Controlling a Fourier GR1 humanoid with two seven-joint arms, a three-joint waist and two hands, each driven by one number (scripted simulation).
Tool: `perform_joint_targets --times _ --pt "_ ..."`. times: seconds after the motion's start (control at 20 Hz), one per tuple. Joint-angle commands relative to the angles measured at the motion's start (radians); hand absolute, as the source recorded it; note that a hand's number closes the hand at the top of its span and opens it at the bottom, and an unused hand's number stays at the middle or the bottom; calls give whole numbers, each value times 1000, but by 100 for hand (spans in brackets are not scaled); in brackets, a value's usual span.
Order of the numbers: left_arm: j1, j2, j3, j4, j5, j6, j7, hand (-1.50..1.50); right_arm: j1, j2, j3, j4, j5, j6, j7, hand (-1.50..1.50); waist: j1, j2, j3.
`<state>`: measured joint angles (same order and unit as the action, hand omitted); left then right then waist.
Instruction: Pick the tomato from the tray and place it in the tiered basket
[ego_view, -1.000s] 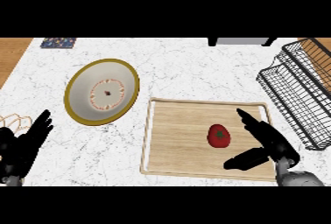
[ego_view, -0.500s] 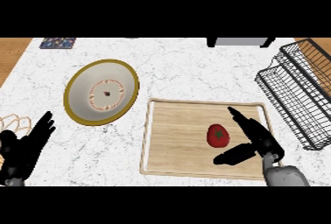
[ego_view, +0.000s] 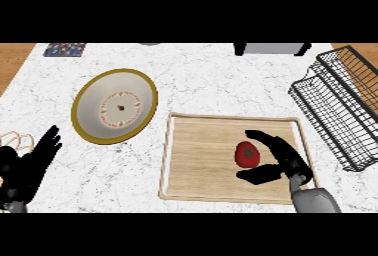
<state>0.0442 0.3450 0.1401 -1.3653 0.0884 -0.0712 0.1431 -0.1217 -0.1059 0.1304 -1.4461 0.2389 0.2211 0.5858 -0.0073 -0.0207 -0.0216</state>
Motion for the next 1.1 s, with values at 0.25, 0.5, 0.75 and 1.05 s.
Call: perform_joint_targets --times 0.25,0.5,0.75,1.05 --pt "58 2 21 -63 15 -33 18 0 -30 69 -6 96 71 -135 -206 150 15 21 22" --pt "-21 -47 4 -1 -50 8 4 0 -40 47 -52 -39 71 -143 -74 150 7 20 22" --pt "26 -21 18 -7 -29 -1 19 0 161 -140 391 -285 423 -26 -262 150 -22 -17 14" --pt "46 -5 66 10 -6 3 4 0 341 -339 576 -628 683 -87 -259 150 -70 -13 17"
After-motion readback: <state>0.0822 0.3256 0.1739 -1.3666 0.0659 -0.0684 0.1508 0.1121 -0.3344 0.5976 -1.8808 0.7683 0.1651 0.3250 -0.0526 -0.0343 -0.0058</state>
